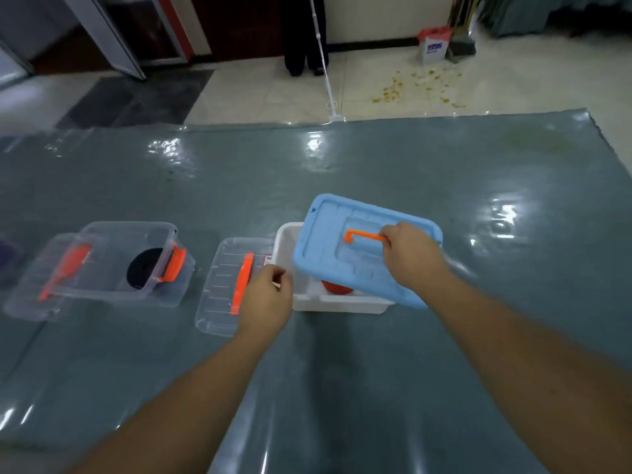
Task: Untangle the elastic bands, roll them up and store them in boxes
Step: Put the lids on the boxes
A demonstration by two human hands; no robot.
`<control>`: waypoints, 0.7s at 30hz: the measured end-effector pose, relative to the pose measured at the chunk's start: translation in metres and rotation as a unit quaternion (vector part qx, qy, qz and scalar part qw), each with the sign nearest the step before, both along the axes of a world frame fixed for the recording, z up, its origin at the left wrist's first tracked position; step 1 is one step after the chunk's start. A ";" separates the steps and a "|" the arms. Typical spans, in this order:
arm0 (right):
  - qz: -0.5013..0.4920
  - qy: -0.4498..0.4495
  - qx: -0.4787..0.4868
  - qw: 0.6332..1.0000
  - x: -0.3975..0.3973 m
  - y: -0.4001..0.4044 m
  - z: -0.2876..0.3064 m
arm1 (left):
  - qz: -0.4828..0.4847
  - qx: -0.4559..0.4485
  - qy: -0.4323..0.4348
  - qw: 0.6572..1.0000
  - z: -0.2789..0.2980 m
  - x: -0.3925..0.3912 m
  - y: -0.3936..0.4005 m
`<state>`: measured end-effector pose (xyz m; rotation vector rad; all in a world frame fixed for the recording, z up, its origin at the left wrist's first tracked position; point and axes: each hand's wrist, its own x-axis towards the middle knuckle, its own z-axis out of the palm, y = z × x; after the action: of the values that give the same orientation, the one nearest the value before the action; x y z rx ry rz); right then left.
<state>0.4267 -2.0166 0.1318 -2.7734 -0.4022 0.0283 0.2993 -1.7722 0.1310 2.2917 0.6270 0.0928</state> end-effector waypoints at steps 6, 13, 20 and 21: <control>0.035 0.008 -0.047 0.998 -0.006 0.044 -0.015 | 0.008 -0.008 0.034 0.999 -0.018 0.007 0.046; 0.015 0.020 -0.039 0.999 -0.011 0.064 -0.026 | -0.018 -0.047 0.075 0.996 -0.023 0.018 0.056; -0.017 0.002 -0.008 1.000 -0.020 0.078 -0.032 | -0.006 -0.001 0.071 0.997 -0.033 0.026 0.060; -0.020 0.003 -0.006 1.000 -0.022 0.080 -0.032 | -0.005 0.003 0.071 0.997 -0.034 0.025 0.060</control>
<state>0.4048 -1.9363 0.1000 -2.7921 -0.3453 0.0288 0.3247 -1.7125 0.0972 2.3216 0.6892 -0.0725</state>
